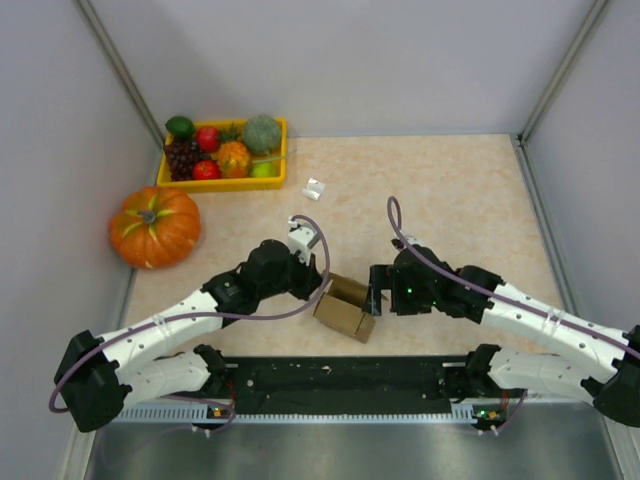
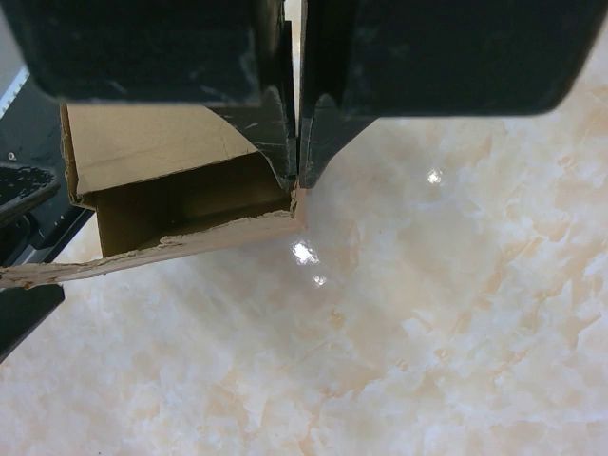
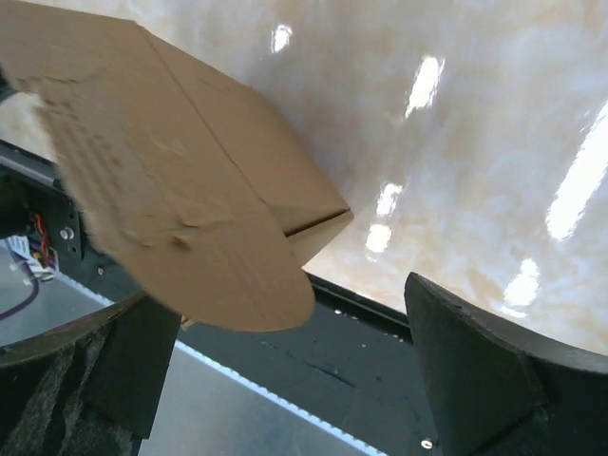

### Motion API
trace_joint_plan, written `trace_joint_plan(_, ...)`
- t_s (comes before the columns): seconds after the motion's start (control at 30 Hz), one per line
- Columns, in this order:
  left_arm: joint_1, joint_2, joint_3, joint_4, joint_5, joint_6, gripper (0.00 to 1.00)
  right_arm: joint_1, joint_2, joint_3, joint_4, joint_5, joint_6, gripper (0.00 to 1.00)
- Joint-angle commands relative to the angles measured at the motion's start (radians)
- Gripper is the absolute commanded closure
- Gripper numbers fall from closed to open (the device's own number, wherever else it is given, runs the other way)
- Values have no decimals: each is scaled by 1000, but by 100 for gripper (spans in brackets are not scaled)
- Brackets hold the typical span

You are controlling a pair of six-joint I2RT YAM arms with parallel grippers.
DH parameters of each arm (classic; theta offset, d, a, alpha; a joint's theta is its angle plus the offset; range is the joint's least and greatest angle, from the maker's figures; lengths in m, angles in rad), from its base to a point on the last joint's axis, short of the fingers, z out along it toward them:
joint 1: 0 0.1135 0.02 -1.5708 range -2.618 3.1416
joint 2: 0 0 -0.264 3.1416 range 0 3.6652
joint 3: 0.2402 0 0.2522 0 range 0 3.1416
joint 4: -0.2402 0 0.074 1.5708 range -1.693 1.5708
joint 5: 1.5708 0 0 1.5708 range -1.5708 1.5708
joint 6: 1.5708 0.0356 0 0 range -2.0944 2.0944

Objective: Fold the paper box

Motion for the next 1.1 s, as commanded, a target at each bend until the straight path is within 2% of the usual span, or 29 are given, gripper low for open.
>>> trace_joint_plan(0.0, -5, -5, 6, 11, -11, -72, 100, -1, -89, -104, 135, -110, 173, 1)
trace_joint_plan(0.13, -19, 4, 17, -7, -28, -97, 100, 1, -111, -190, 264, -176, 210, 2)
trace_joint_plan(0.33, -57, 1, 37, -45, -65, -129, 100, 1, -115, -245, 321, -173, 251, 8)
trace_joint_plan(0.4, -65, -4, 40, -67, -71, -147, 100, 1, -126, -283, 330, -152, 268, 14)
trace_joint_plan(0.47, -71, -10, 43, -76, -72, -161, 100, 1, -155, -356, 413, -152, 301, 20)
trace_joint_plan(0.5, -76, -14, 42, -81, -72, -172, 100, 1, -163, -380, 442, -155, 315, 27)
trace_joint_plan(0.6, -84, -27, 43, -93, -69, -197, 100, -1, -180, -429, 485, -138, 332, 35)
trace_joint_plan(0.87, -113, -48, 54, -113, -38, -299, 100, 8, -192, -478, 514, -83, 351, 40)
trace_joint_plan(1.07, -139, -59, 62, -110, -48, -393, 100, 21, -161, -470, 519, -67, 354, 40)
